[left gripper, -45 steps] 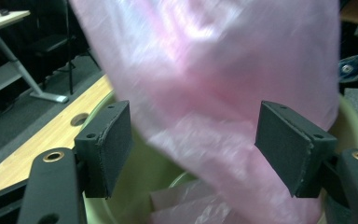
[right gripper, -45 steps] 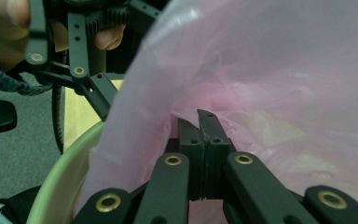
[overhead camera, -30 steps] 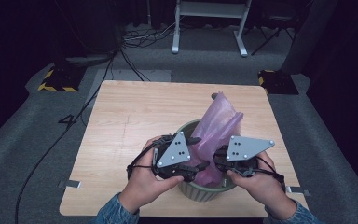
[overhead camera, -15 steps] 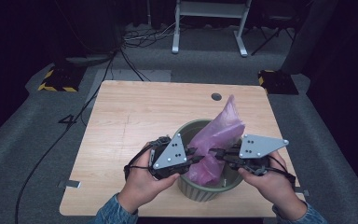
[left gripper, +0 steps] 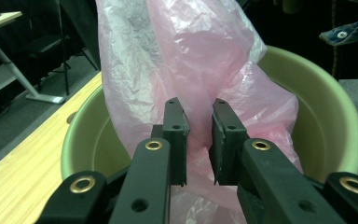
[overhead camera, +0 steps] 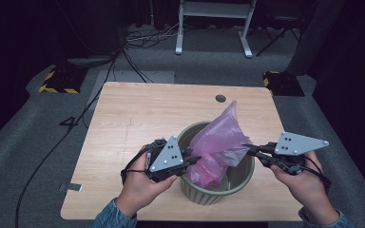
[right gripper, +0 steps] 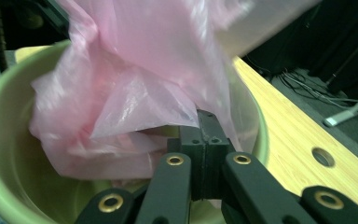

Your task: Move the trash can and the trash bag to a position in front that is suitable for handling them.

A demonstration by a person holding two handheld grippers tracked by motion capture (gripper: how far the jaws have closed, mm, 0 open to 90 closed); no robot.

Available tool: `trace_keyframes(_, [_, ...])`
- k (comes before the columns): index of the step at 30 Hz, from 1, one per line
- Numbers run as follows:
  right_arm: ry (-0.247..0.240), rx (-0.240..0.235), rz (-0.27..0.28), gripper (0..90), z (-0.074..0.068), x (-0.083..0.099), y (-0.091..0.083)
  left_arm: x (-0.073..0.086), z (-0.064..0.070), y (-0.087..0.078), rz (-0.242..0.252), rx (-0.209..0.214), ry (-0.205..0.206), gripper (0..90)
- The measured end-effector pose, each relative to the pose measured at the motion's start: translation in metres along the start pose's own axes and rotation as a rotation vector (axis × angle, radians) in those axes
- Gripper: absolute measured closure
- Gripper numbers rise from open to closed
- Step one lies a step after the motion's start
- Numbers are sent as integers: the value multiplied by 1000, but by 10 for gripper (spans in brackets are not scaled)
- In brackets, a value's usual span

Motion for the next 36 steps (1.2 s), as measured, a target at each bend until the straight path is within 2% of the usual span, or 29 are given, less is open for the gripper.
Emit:
trace_keyframes(5, [19, 34, -4, 900, 12, 8, -8, 6, -3, -6, -6, -19, -12, 810])
trace_keyframes(6, [25, 60, -1, 900, 19, 10, -13, 10, -4, -8, -8, -23, -17, 816])
trace_keyframes(7, [25, 60, -1, 900, 19, 10, -13, 10, -4, -8, -8, -23, -17, 819])
trace_keyframes(12, [49, 130, 5, 900, 38, 16, -32, 17, -5, -13, -14, -37, -25, 836])
trace_keyframes(17, [69, 138, -14, 900, 41, 27, -37, 20, -8, -16, -4, -56, -32, 840])
trace_keyframes(21, [87, 127, -16, 900, 40, 34, -42, 21, -10, -16, -5, -70, -29, 837])
trace_keyframes(22, [93, 113, -13, 835, 39, 35, -44, 21, -10, -16, -7, -74, -27, 835])
trace_keyframes(23, [115, 82, -17, 668, 36, 35, -46, 22, -11, -14, -11, -78, -24, 832])
trace_keyframes(25, [115, 82, 8, 544, 34, 32, -50, 22, -12, -12, -13, -80, -23, 829])
trace_keyframes(30, [93, 45, 57, 452, 24, 18, -57, 24, -13, -9, -18, -82, -29, 826])
trace_keyframes(32, [74, 49, 77, 421, 20, 6, -57, 25, -13, -7, -21, -78, -27, 827])
trace_keyframes(36, [70, 68, 79, 393, 23, -4, -49, 25, -10, -5, -17, -64, -17, 827])
Point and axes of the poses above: each handheld gripper's, and its own axes: y roughly forward along the jaws, x roughly out of its underside, z roughly to its right, the point moved 9 cm from there along y, roughly forward along the jaws, and after that the axes turned 7 degrees about x, right-handed, at the moved point
